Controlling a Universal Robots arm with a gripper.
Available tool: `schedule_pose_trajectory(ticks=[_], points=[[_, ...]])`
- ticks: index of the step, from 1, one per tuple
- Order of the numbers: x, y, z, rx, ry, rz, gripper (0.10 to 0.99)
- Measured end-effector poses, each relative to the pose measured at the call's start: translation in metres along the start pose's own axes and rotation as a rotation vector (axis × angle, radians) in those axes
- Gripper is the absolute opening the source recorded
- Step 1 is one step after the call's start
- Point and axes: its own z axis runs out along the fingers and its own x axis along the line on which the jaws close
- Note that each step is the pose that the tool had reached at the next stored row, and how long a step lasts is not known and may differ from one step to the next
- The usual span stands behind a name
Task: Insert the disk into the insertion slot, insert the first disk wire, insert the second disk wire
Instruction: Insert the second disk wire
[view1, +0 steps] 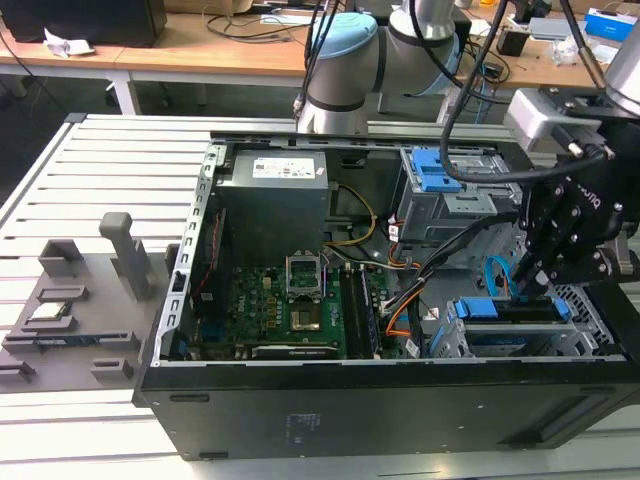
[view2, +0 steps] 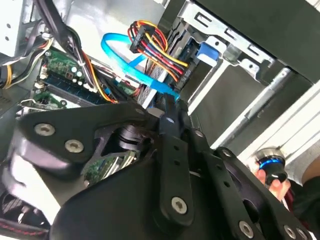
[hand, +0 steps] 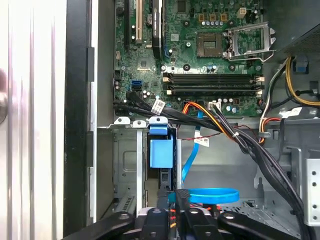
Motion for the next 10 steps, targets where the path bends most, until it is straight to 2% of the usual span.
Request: schedule_pose_trajectory(ticks=[2,3,4,10], points=[[-0.0001,0.0007,-0.0118,0.000,-0.0001,0.000,0.106],[0.0002,0.0010,-0.0187,0.000,0.0000,0.000,0.106],[0.0003,0.0011,-0.0209,0.000,-0.0003,0.000,0.106],[0.0003,0.0012,-0.0217,0.000,-0.0022,0.000,0.106]])
